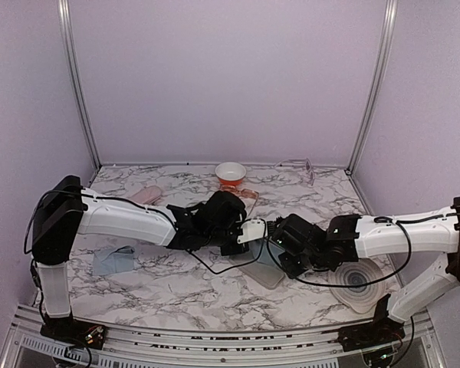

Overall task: Organize the sunglasses
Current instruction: Place the folded cleaning cloth in the sunglasses case.

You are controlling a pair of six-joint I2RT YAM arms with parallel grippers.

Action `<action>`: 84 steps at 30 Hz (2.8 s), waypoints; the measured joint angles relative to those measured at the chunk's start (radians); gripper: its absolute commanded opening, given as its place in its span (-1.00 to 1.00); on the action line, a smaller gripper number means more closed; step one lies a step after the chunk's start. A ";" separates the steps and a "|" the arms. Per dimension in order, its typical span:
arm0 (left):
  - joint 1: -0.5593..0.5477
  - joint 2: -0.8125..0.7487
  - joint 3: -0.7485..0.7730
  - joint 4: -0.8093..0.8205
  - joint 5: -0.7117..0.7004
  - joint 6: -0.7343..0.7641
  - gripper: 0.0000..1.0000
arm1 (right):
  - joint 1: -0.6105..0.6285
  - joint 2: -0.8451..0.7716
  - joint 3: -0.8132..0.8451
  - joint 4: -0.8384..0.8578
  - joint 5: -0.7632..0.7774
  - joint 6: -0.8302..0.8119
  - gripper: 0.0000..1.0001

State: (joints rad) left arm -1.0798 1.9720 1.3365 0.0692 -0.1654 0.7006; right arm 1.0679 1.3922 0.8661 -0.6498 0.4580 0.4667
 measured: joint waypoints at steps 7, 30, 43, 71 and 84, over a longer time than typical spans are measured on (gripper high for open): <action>0.009 0.029 0.026 -0.004 0.000 0.000 -1.00 | -0.018 0.018 0.000 0.011 0.009 -0.001 -1.00; 0.011 0.039 0.013 -0.053 0.001 0.011 -1.00 | -0.024 0.043 -0.041 0.068 -0.100 0.000 -1.00; 0.012 0.043 -0.013 -0.063 0.001 0.021 -1.00 | -0.014 0.090 -0.041 0.082 -0.139 0.019 -1.00; 0.013 0.042 -0.083 -0.032 0.023 0.019 -1.00 | 0.024 0.145 -0.040 0.093 -0.169 0.056 -1.00; 0.013 0.033 -0.116 0.006 0.006 0.043 -0.81 | 0.034 0.154 -0.040 0.105 -0.169 0.055 -0.80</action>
State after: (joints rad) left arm -1.0664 2.0052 1.2209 0.0757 -0.1596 0.7437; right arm 1.1023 1.5467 0.8261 -0.5446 0.2890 0.5220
